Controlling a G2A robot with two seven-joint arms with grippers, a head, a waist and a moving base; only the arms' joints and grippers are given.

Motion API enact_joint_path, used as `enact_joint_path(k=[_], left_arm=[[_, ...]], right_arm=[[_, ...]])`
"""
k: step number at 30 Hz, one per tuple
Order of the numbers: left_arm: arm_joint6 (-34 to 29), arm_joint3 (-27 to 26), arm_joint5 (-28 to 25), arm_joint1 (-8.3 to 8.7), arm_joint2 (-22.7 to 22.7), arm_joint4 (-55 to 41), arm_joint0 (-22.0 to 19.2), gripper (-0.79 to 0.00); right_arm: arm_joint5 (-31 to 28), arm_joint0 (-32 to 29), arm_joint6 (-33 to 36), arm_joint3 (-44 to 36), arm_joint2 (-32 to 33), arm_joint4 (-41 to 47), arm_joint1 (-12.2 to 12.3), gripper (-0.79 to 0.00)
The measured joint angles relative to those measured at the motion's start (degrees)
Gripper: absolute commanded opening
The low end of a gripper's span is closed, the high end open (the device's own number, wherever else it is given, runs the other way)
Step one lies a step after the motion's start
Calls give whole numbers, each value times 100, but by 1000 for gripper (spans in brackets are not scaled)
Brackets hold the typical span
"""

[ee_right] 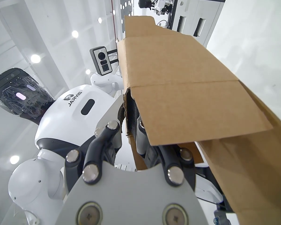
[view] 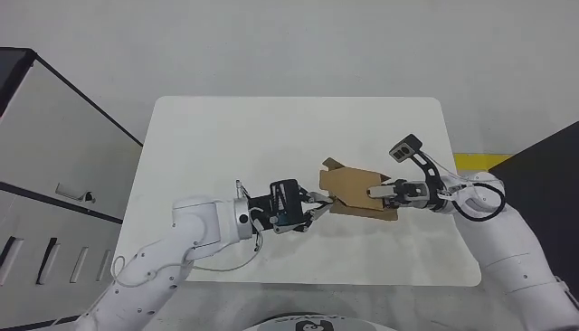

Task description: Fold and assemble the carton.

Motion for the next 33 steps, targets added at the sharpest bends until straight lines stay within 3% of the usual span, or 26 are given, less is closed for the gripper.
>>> enact_joint_path(k=[21, 33], left_arm=[[144, 98, -73, 33, -113, -71, 40, -785], [280, 299, -305, -23, 226, -160, -222, -785]], right_arm=[[0, -27, 0, -127, -117, 217, 96, -785], [0, 49, 0, -103, -311, 263, 130, -785]])
